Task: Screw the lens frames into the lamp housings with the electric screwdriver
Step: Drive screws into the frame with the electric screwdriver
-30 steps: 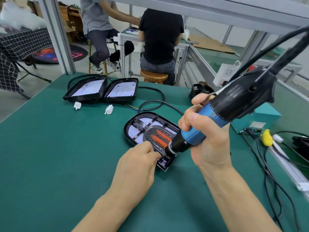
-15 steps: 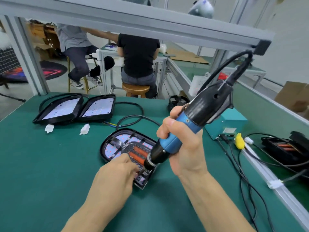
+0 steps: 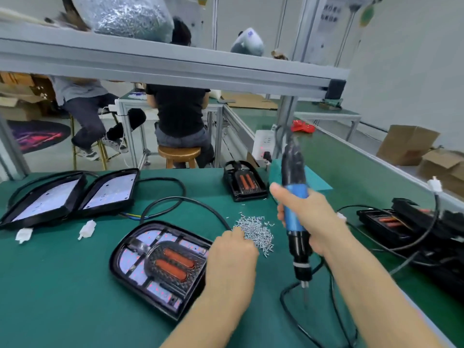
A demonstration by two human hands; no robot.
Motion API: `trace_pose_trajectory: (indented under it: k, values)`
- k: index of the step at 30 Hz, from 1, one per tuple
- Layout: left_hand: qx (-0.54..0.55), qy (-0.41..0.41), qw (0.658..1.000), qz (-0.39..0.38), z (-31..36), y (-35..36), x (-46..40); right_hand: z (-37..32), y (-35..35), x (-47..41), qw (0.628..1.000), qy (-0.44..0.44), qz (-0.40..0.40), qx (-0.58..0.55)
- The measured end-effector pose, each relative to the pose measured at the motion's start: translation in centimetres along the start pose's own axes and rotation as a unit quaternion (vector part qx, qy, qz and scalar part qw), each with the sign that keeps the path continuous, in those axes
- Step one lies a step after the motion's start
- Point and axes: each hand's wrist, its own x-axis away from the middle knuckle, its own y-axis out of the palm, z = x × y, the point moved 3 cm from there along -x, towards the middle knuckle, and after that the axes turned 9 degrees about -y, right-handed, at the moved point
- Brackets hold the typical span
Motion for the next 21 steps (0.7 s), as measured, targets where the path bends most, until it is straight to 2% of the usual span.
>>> trace_pose_trajectory:
  k: [2, 3, 5, 8, 11, 14, 18, 21]
  values:
    - [-0.012, 0.010, 1.000, 0.012, 1.4, 0.8, -1.4, 2.2, -0.3, -1.0, 0.993, 0.034, -0.019, 0.114]
    - [-0.010, 0.000, 1.000, -0.010, 1.9, 1.1, -1.9, 3.3, -0.3, -1.3, 0.983, 0.047, -0.030, 0.172]
    - [-0.014, -0.023, 0.999, -0.035, 2.6, 2.5, -2.7, 5.2, -0.3, -1.8, 0.954, 0.061, -0.057, 0.286]
    - [-0.058, -0.006, 0.995, -0.086, 2.7, 5.5, -2.5, 7.5, 0.0, -2.3, 0.898, 0.065, -0.086, 0.426]
    - [-0.070, -0.012, 0.996, -0.060, 2.6, 5.1, -1.8, 8.4, 0.2, -2.6, 0.866, 0.064, -0.059, 0.493]
    - [-0.062, -0.001, 0.996, -0.068, 2.5, 5.8, -1.5, 8.0, 0.2, -2.9, 0.835, 0.036, -0.026, 0.549]
    - [0.029, -0.018, 0.998, 0.051, 0.6, 1.7, -0.1, 7.2, 0.0, -3.4, 0.753, 0.024, -0.055, 0.655]
    - [0.136, -0.051, 0.978, 0.149, -3.8, -0.9, 1.3, 6.5, 0.1, -3.5, 0.739, 0.038, -0.074, 0.668]
